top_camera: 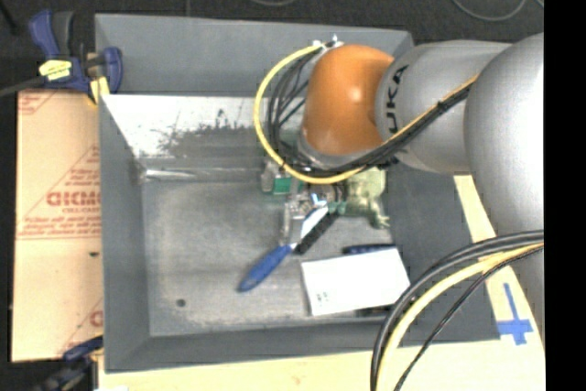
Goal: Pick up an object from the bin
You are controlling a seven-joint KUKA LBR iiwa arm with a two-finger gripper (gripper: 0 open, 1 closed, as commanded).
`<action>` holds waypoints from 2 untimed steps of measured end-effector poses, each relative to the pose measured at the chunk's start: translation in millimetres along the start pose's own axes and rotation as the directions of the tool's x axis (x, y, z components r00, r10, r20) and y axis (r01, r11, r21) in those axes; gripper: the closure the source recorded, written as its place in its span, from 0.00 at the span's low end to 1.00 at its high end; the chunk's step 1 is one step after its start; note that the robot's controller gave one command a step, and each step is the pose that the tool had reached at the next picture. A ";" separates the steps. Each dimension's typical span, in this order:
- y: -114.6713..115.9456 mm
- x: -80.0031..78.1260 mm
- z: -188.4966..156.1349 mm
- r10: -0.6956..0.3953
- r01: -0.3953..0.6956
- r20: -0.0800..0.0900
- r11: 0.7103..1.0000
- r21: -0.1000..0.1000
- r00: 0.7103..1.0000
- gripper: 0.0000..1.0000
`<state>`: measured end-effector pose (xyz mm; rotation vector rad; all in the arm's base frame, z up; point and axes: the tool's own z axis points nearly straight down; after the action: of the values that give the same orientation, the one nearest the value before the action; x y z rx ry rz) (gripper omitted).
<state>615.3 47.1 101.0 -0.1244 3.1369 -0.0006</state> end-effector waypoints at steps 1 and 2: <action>-41.1 10.9 19.8 -0.387 0.387 0.002 0.922 -0.006 0.922 0.00; -56.6 15.0 29.3 -0.371 0.371 -0.011 0.929 -0.011 0.929 1.00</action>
Offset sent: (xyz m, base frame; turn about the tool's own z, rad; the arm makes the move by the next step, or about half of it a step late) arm -0.0085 -0.0420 -0.0310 -0.3336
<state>604.9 -10.5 71.7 -0.7172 3.0698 0.0119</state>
